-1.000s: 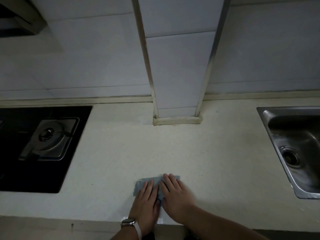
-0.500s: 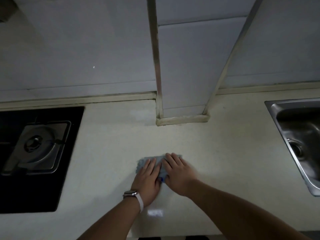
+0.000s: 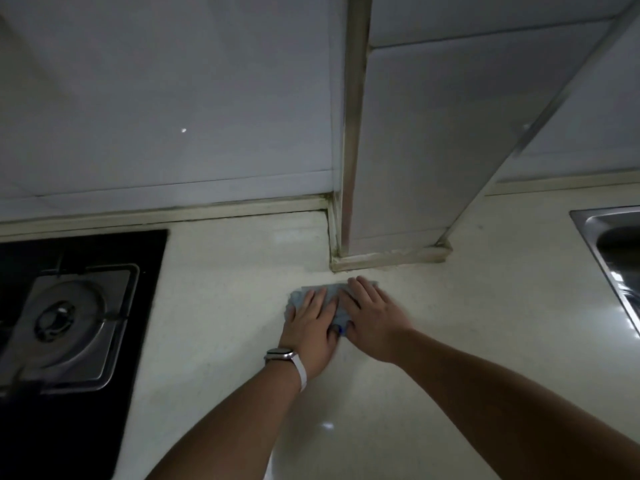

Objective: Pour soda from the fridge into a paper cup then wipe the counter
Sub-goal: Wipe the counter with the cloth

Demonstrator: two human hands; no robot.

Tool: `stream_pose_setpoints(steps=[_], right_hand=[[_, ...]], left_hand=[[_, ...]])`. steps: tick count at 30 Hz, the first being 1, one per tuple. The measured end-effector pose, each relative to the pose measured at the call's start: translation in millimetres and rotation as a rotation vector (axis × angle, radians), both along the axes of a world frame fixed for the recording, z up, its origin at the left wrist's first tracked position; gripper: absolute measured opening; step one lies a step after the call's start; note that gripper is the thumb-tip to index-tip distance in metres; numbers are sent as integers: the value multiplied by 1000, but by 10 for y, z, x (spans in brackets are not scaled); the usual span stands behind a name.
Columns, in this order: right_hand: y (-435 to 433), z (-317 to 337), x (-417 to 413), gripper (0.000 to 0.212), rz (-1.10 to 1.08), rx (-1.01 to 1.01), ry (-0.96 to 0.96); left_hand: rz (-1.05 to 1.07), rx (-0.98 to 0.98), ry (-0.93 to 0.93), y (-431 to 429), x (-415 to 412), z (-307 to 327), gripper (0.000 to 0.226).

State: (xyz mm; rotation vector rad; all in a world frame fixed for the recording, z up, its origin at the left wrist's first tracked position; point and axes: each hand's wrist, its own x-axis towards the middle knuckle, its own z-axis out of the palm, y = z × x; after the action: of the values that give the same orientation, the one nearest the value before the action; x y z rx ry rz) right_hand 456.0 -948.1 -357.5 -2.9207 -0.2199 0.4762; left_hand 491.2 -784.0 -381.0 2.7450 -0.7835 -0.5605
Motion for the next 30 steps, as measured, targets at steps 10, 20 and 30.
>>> stream_pose_setpoints(steps=[10, 20, 30], right_hand=[[-275, -26, 3, 58, 4, -4, -95], [-915, -36, -171, 62, -95, -37, -68], [-1230, -77, -443, 64, -207, -11, -27]], left_hand=[[-11, 31, -14, -298, 40, 14, 59], [-124, 69, -66, -944, 21, 69, 59], [-107, 80, -70, -1384, -235, 89, 57]])
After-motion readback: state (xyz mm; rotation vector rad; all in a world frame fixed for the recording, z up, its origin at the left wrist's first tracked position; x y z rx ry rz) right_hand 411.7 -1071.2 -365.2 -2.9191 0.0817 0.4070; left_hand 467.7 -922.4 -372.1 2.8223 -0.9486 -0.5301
